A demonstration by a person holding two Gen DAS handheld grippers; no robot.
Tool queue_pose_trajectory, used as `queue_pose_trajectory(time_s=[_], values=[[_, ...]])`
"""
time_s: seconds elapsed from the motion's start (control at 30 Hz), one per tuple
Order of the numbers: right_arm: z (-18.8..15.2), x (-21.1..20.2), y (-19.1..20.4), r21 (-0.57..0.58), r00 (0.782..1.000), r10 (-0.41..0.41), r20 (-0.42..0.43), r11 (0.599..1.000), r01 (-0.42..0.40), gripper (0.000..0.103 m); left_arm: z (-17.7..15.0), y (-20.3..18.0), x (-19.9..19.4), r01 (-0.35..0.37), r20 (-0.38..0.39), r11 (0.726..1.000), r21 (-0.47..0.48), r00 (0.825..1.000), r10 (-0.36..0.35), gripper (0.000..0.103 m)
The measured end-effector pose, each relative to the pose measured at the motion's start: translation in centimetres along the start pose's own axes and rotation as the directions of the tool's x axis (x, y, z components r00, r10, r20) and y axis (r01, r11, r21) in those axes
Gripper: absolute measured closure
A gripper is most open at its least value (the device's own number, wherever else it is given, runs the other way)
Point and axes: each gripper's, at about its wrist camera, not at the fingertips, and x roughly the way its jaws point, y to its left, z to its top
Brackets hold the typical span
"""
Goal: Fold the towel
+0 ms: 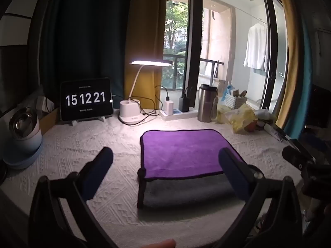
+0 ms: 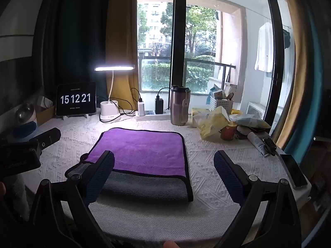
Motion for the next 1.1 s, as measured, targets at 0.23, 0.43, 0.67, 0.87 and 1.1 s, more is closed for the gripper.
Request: queue_pose_trajectory(time_s=[0.23, 0.43, 0.67, 0.87, 1.1], values=[[0.01, 0.03, 0.04, 0.002, 1.000, 0.000, 0.000, 1.000, 0.000, 0.004, -0.01, 0.00, -0.02, 0.000, 0.000, 1.000, 0.000, 1.000, 0.000, 0.000], [-0.06, -0.01, 0.19, 0.002, 1.000, 0.001, 0.000, 1.000, -0.001, 0.004, -0.04, 0.01, 0.00, 0.000, 0.000, 1.000, 0.000, 1.000, 0.000, 0.000], [-0.08, -0.06, 0.29, 0.005, 1.000, -0.001, -0.003, 1.000, 0.001, 0.004, -0.05, -0.04, 0.08, 0.000, -0.002, 1.000, 0.002, 1.000, 0.000, 0.000], [-0.12, -0.01, 0.18, 0.006, 1.000, 0.000, -0.003, 1.000, 0.000, 0.004, -0.32, -0.21, 0.25, 0.000, -0.003, 1.000, 0.002, 1.000, 0.000, 0.000], [-0.09, 0.04, 0.11, 0.007, 1.000, 0.001, -0.006, 1.000, -0.001, 0.004, -0.13, -0.39, 0.26, 0.008, -0.009, 1.000, 0.010, 1.000, -0.008, 0.000]])
